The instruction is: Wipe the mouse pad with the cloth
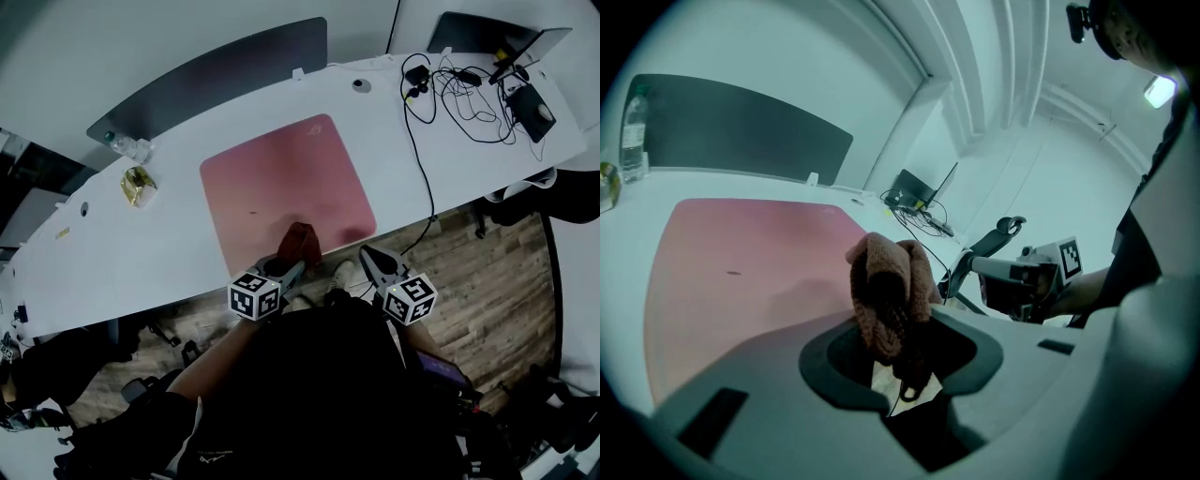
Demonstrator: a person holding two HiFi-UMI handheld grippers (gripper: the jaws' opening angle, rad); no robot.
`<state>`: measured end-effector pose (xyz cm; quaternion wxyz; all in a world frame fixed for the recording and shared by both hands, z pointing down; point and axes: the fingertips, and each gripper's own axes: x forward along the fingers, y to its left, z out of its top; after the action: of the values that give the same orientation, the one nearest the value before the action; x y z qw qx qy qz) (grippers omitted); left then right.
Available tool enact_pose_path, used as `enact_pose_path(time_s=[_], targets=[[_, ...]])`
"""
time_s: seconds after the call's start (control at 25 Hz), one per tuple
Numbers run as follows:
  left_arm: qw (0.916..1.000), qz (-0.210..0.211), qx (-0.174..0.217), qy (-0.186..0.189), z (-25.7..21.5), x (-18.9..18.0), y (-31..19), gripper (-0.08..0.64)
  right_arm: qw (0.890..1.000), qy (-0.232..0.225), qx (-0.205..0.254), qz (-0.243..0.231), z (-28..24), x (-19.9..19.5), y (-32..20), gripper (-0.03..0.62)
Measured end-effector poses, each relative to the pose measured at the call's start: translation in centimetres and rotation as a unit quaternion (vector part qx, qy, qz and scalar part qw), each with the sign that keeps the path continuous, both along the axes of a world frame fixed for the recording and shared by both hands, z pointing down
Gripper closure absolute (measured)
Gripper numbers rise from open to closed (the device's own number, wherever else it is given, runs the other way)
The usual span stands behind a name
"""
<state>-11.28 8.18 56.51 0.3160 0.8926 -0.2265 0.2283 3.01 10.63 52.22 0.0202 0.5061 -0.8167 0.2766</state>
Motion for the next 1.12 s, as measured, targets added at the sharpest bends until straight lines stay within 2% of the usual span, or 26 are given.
enact_pose_path(time_s=[0.68,1.12], targets=[[0.9957,0.075,-0.053,-0.002,2.6,10.9,-1.4,0.44,1.0,-0.005,-0.015,0.025,1.5,7.1,-2.5,0.566],[0.9904,0.095,-0.1,-0.002,4.4,16.8,-2.6,0.44,0.999,-0.01,-0.022,0.032,2.2,10.3,-3.6,0.566]])
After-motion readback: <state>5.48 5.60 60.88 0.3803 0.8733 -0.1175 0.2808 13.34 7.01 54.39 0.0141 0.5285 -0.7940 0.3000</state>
